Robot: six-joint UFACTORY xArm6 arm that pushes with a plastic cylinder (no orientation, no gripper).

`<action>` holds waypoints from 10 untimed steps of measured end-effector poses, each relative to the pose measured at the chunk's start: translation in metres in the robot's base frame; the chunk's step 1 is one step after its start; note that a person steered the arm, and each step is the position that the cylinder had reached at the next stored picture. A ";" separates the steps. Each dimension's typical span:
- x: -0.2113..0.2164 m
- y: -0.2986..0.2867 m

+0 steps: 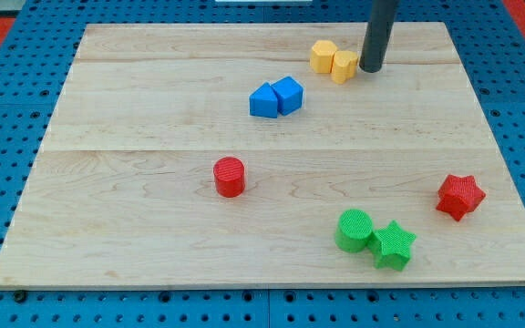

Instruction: Push the red star into the red circle

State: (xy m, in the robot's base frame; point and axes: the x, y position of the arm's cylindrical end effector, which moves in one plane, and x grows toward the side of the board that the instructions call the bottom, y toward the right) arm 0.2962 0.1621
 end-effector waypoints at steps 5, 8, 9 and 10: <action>0.182 0.183; 0.227 0.060; 0.176 0.004; 0.160 -0.027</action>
State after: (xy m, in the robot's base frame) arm 0.4564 0.1355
